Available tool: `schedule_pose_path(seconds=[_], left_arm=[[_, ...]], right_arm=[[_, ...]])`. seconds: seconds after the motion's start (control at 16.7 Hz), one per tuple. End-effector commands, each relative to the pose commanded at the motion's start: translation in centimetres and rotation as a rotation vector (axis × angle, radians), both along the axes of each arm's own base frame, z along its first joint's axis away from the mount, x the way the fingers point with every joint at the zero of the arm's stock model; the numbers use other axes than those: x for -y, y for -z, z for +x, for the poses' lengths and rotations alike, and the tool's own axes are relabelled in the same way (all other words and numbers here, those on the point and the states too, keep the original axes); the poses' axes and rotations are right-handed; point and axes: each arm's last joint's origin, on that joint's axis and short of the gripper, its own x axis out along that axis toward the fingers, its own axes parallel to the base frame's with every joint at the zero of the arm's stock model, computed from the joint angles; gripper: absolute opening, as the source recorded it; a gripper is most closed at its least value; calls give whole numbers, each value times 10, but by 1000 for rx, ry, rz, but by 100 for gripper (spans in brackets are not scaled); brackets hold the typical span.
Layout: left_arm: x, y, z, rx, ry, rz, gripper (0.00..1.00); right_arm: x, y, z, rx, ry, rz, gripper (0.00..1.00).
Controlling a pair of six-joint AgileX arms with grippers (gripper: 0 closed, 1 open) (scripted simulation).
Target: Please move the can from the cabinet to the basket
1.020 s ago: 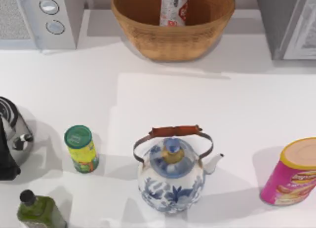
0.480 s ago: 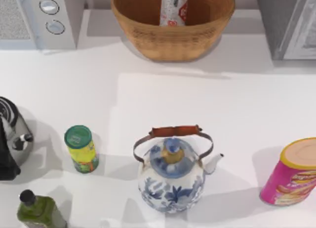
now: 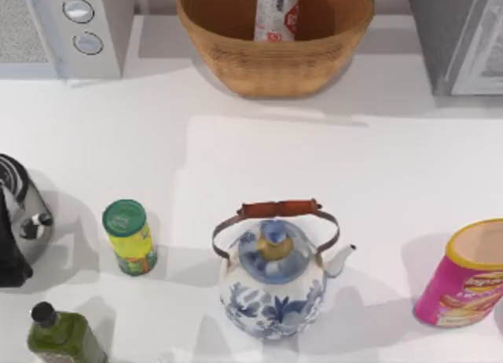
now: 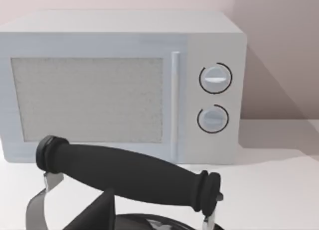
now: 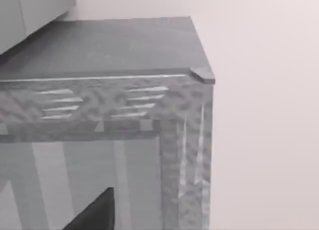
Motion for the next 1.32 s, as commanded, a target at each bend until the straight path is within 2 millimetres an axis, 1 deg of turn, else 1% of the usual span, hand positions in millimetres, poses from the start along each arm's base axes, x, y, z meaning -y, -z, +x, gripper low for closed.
schedule_pose_path(seconds=[0.12,0.18,0.3,0.42,0.78,0.9,1.08,1.2,1.32], left_arm=[[0,0,0,0,0,0,100],[0,0,0,0,0,0,100],[0,0,0,0,0,0,100],[0,0,0,0,0,0,100],[0,0,0,0,0,0,100],[0,0,0,0,0,0,100],[0,0,0,0,0,0,100],[0,0,0,0,0,0,100],[0,0,0,0,0,0,100]], right_arm=[[-19,-30,-9,5,-1,-9,100],[-28,-42,-13,9,-2,-16,100],[-41,-57,-19,16,-3,-27,100],[-45,-62,-21,18,-3,-31,100],[-45,-62,-19,20,0,-34,100],[-52,-64,-10,24,-1,-39,100],[-74,-67,17,31,1,-43,100],[-99,-68,39,35,2,-42,100],[-132,-69,61,36,2,-38,100]])
